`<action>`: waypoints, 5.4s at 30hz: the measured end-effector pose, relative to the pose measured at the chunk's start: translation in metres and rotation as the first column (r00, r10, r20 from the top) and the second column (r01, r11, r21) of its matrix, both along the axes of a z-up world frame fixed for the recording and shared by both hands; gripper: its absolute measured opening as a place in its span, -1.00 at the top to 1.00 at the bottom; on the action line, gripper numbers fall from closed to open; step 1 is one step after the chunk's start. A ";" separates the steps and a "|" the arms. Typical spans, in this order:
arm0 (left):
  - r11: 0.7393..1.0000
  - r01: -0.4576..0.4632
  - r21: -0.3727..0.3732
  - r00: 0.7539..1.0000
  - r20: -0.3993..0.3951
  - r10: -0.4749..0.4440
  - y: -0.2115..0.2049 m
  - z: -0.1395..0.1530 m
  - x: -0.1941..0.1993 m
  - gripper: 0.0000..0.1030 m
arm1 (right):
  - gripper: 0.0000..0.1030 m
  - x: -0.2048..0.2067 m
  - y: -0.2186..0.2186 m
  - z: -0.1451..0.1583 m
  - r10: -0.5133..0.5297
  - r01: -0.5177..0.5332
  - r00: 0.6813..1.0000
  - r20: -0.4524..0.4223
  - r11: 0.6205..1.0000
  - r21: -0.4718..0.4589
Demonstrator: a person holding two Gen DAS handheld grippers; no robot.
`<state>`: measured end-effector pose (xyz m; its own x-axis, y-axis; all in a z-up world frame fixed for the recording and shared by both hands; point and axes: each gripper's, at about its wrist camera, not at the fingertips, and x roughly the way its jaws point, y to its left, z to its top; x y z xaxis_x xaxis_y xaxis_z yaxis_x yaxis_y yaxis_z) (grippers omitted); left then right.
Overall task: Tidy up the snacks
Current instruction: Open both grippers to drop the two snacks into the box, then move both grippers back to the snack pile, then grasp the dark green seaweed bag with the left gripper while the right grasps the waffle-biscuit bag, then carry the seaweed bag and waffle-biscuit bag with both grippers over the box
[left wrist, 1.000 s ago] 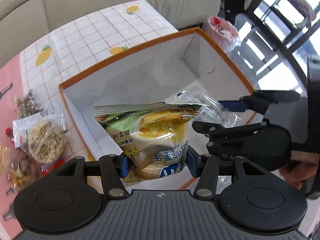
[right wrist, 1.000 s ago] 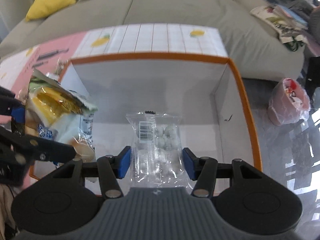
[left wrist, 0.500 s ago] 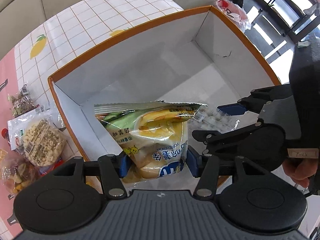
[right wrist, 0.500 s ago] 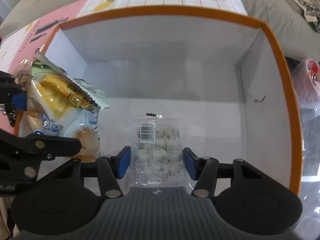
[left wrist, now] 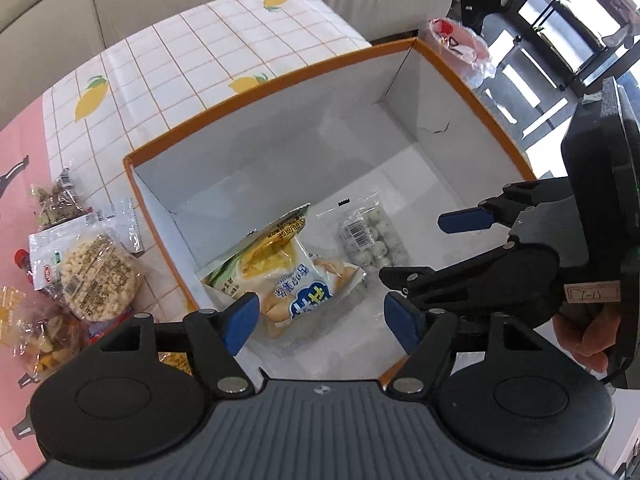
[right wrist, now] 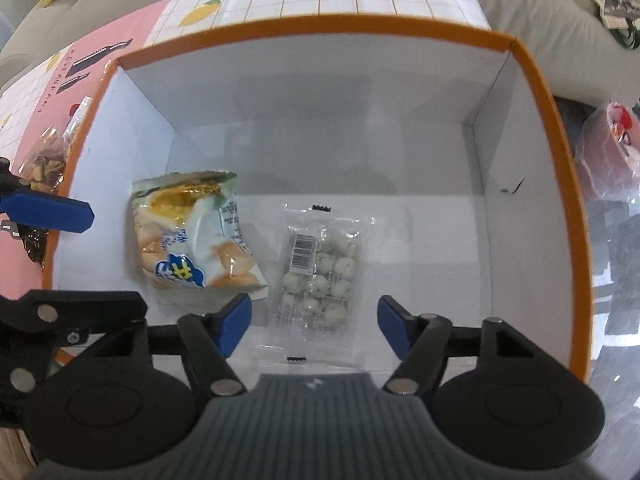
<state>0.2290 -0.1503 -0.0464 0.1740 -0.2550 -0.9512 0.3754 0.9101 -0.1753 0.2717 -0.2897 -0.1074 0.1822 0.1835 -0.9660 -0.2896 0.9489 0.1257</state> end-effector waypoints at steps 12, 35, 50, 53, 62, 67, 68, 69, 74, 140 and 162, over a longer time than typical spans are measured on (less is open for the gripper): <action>0.996 -0.079 -0.042 0.983 0.163 0.085 0.035 0.048 -0.031 -0.62 | -0.52 -0.026 -0.003 0.061 -0.057 0.053 0.986 0.157 0.998 0.028; 0.906 -0.382 -0.181 0.773 0.475 0.420 0.179 0.064 -0.106 -0.60 | -0.72 -0.133 0.104 0.107 -0.294 0.201 0.829 0.476 0.950 0.238; 0.879 -0.453 -0.150 0.803 0.360 0.475 0.248 0.012 -0.138 -0.60 | -0.77 -0.148 0.188 0.064 -0.093 0.022 0.868 0.487 0.988 0.150; 0.868 -0.476 -0.145 0.808 0.317 0.496 0.253 0.000 -0.135 -0.60 | -0.70 -0.148 0.198 0.053 -0.045 -0.011 0.874 0.483 0.993 0.114; 0.891 -0.434 -0.134 0.861 0.230 0.454 0.252 -0.037 -0.117 -0.56 | -0.66 -0.138 0.218 0.016 0.030 -0.070 0.901 0.433 0.995 0.075; 0.900 -0.420 -0.118 0.879 0.193 0.436 0.250 -0.059 -0.101 -0.52 | -0.66 -0.126 0.228 -0.008 0.049 -0.081 0.916 0.398 0.995 0.063; 0.904 -0.412 -0.115 0.883 0.193 0.427 0.249 -0.062 -0.099 -0.52 | -0.66 -0.123 0.230 -0.013 0.054 -0.084 0.919 0.391 0.995 0.060; 0.907 -0.405 -0.114 0.887 0.192 0.420 0.249 -0.065 -0.096 -0.52 | -0.66 -0.121 0.232 -0.016 0.057 -0.086 0.920 0.389 0.995 0.057; 0.922 -0.374 -0.098 0.901 0.199 0.386 0.249 -0.081 -0.083 -0.52 | -0.67 -0.111 0.240 -0.032 0.068 -0.092 0.925 0.375 0.995 0.048; 0.836 -0.521 -0.171 0.777 0.311 0.548 0.220 0.035 -0.138 0.08 | -0.17 -0.161 0.197 0.056 0.019 -0.119 0.867 0.497 0.978 0.171; 0.948 -0.199 -0.250 0.899 0.339 0.278 0.098 0.075 -0.065 0.10 | -0.17 -0.099 0.069 0.100 -0.049 0.015 0.888 0.458 0.997 0.079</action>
<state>0.1640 -0.0526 0.0290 0.5792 -0.3425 -0.7397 0.2248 0.9394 -0.2590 0.1725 -0.2202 -0.0069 0.6093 0.2351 -0.7573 -0.3009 0.9522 0.0535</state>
